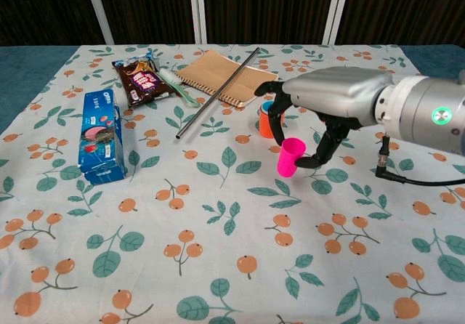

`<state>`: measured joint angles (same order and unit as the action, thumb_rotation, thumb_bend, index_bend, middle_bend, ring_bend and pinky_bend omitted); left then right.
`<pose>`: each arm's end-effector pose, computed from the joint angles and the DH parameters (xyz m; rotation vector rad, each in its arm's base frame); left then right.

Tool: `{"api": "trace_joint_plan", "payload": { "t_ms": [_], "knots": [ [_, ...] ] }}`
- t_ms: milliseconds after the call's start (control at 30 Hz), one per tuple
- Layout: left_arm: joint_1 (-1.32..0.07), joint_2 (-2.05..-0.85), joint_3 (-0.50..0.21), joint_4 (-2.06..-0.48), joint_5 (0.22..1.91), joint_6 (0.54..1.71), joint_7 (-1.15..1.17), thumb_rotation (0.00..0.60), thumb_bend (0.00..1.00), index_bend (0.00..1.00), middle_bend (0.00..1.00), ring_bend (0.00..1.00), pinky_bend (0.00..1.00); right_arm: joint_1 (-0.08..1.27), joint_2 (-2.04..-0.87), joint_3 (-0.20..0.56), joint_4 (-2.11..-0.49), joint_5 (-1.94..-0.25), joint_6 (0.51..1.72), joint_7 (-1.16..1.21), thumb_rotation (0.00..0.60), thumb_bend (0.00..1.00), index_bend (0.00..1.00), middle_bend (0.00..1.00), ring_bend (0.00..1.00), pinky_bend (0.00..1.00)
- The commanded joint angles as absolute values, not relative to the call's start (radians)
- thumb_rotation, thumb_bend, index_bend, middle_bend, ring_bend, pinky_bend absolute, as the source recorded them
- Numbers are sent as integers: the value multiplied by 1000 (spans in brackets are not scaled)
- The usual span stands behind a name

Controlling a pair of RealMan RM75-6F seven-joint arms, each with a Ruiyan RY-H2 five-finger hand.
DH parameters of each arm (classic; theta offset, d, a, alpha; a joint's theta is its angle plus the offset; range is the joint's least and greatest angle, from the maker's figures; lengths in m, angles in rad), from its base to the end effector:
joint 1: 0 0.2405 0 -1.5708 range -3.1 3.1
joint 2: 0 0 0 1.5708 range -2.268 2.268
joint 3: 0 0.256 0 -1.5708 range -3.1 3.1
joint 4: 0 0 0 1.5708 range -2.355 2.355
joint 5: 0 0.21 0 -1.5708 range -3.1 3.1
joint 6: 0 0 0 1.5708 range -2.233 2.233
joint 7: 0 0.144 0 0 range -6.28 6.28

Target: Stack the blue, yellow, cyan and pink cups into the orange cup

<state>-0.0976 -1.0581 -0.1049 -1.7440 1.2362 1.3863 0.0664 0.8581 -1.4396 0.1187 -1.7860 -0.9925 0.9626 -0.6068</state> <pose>-0.3211 0.1904 0.1720 -1.2056 -1.0575 -0.7773 -0.0897 -0.3082 -0.0090 2.1021 -0.8088 0.8639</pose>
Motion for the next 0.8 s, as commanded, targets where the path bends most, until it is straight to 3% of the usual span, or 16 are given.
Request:
{"api": "trace_joint_plan", "payload": {
  "t_ms": [33, 367, 800],
  "knots": [
    [-98, -1059, -105, -1744, 1237, 1387, 67, 600, 195, 229, 9, 0, 0, 904, -1396, 178, -1821, -919, 936, -637, 600, 370, 555, 0, 138, 213],
    [-98, -1061, -106, -1742, 1238, 1390, 69, 600, 195, 230, 9, 0, 0, 1082, -1387, 299, -1730, -625, 880, -714, 600, 370, 555, 0, 138, 213],
    [-97, -1059, -108, -1743, 1235, 1390, 61, 600, 195, 230, 9, 0, 0, 1180, -1467, 308, -1514, -453, 853, -698, 600, 370, 555, 0, 141, 213]
  ]
}}
